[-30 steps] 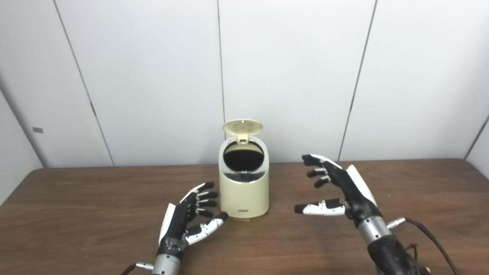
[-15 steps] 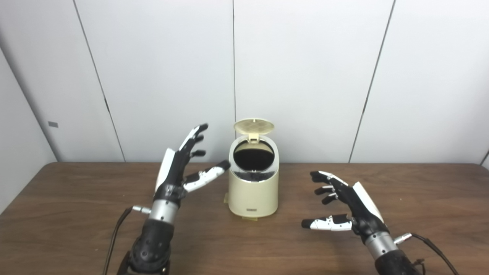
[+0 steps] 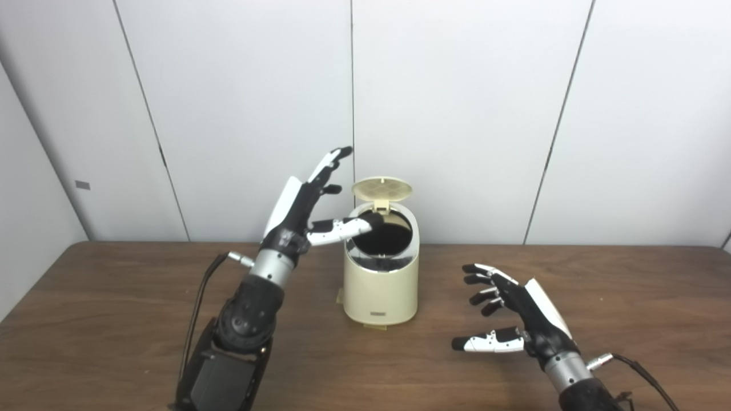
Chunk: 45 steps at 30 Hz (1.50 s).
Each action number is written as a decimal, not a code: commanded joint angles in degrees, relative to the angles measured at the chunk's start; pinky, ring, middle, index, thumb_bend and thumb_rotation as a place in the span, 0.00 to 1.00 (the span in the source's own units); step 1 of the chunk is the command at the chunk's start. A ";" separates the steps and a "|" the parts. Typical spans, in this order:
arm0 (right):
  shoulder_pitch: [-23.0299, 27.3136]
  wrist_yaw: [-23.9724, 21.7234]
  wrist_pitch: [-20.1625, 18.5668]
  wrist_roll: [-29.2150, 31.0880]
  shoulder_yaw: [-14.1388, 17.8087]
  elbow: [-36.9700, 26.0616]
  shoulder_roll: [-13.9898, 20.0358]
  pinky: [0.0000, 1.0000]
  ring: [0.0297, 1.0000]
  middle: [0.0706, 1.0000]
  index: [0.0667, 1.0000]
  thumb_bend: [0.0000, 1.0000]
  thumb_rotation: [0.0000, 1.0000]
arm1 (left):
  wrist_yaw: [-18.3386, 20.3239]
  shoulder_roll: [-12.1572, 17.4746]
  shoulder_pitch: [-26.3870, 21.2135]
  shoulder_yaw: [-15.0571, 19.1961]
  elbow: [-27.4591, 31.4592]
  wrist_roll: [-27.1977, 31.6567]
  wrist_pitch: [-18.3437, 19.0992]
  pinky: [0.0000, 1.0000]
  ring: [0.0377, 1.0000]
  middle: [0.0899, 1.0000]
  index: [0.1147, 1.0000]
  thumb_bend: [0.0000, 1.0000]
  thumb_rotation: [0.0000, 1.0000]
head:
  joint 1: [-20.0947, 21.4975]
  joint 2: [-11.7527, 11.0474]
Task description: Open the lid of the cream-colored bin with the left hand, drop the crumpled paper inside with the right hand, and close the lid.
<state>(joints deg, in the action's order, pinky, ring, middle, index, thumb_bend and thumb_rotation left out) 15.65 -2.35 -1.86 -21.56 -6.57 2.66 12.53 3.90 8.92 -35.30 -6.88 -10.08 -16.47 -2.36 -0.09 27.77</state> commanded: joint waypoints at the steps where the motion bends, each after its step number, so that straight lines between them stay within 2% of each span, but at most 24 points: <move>1: 1.81 0.73 2.14 0.18 0.35 -0.93 0.37 0.55 0.65 0.78 0.81 0.87 0.18 | 0.64 1.02 -4.19 -0.41 -0.04 -0.62 -0.29 0.85 0.99 1.00 0.95 0.98 0.46 | 0.05 0.10; 8: 2.01 0.75 2.00 0.48 0.28 -0.74 0.08 0.54 0.66 0.78 0.81 0.86 0.18 | 2.70 2.76 -6.23 -2.62 -1.69 -3.00 -0.65 0.87 0.98 0.97 0.92 0.95 0.46 | 0.43 0.05; 13: 2.02 0.55 1.26 0.27 0.22 -1.23 0.12 0.54 0.66 0.78 0.81 0.86 0.21 | 3.56 4.30 -6.99 -4.65 -1.46 -6.95 0.86 0.84 0.96 0.92 0.88 0.97 0.54 | 0.73 0.17; 16: 1.99 0.53 1.08 0.38 0.34 -1.41 0.16 0.55 0.66 0.78 0.81 0.85 0.21 | 3.97 5.28 -6.88 -5.92 -0.07 -10.26 2.92 0.90 0.99 0.86 0.82 0.97 0.54 | 0.86 0.26; 17: 1.96 0.53 1.01 0.39 0.36 -1.46 0.15 0.55 0.66 0.79 0.81 0.85 0.21 | 3.88 5.62 -6.76 -6.37 0.47 -11.55 3.29 0.95 0.99 0.84 0.79 0.97 0.54 | 0.86 0.26; 19: 1.91 0.52 0.93 0.46 0.41 -1.48 0.13 0.54 0.65 0.78 0.81 0.85 0.20 | 3.52 6.23 -6.68 -7.15 1.08 -13.95 3.10 0.99 0.98 0.79 0.76 0.97 0.57 | 0.83 0.31; 22: 1.84 0.36 0.82 0.63 0.41 -1.52 0.10 0.54 0.65 0.78 0.81 0.85 0.20 | 3.70 6.89 -6.40 -7.77 2.09 -15.67 2.41 1.00 0.98 0.75 0.73 0.97 0.59 | 0.95 0.46; 35: 2.51 -0.11 -1.53 0.24 0.51 -1.86 0.33 0.54 0.65 0.79 0.82 0.86 0.21 | 5.74 9.77 -5.28 -9.30 7.31 -19.58 1.24 1.00 0.98 0.72 0.71 0.97 0.59 | 1.22 1.05; 45: 2.65 -0.10 -1.74 0.30 0.49 -1.95 0.44 0.54 0.65 0.79 0.82 0.87 0.21 | 7.34 11.39 -3.23 -10.63 10.61 -21.95 -0.78 1.00 0.95 0.72 0.71 0.95 0.59 | 1.51 1.71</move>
<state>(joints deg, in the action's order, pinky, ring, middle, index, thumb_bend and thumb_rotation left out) 15.64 -2.71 -4.20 -21.43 -6.66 2.60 12.44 11.38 19.28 -36.62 -17.66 -1.45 -37.46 -1.92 1.41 29.44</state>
